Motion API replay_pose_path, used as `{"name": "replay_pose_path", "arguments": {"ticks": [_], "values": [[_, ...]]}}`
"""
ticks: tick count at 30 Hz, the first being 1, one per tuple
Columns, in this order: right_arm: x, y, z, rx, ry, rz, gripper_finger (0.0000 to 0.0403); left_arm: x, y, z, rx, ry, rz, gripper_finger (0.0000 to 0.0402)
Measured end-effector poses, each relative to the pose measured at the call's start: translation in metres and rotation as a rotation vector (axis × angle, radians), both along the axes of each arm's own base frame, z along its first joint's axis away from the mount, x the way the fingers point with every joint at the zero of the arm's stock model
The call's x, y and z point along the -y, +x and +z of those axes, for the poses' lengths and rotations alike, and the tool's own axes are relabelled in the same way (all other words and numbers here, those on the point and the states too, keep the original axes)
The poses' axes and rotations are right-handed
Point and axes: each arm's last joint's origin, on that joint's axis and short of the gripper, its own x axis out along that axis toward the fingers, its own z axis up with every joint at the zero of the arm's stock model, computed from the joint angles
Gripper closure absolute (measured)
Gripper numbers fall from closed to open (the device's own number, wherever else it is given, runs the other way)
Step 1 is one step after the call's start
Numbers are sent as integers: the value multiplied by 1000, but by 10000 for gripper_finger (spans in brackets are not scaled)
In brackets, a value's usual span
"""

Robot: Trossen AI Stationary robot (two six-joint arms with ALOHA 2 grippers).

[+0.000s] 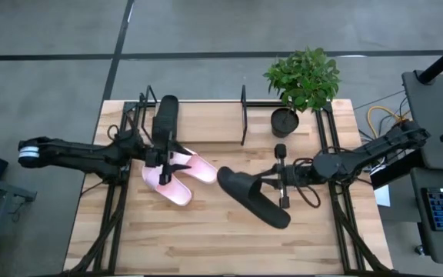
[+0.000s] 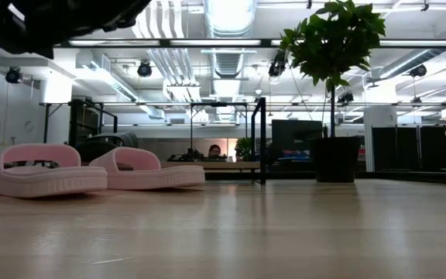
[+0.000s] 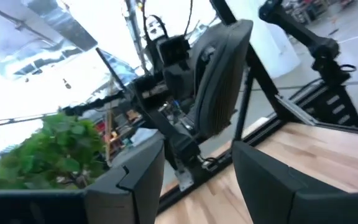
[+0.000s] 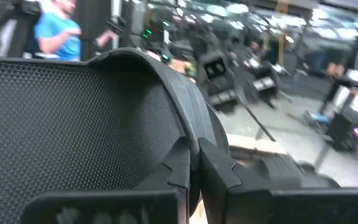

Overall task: Pick and place slides into the shelf
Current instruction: Put the black slipper on the shelf

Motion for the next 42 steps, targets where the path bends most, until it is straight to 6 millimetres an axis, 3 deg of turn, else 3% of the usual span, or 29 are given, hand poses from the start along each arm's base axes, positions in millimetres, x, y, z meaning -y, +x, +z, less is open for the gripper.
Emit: {"name": "replay_pose_path", "arguments": {"ticks": [23, 42], "values": [[1, 8, -2, 20, -6, 25, 394, -4, 86, 21, -63, 6, -284, 226], [1, 8, -2, 22, -24, 14, 394, -1, 115, 27, -70, 22, -436, 226]]}}
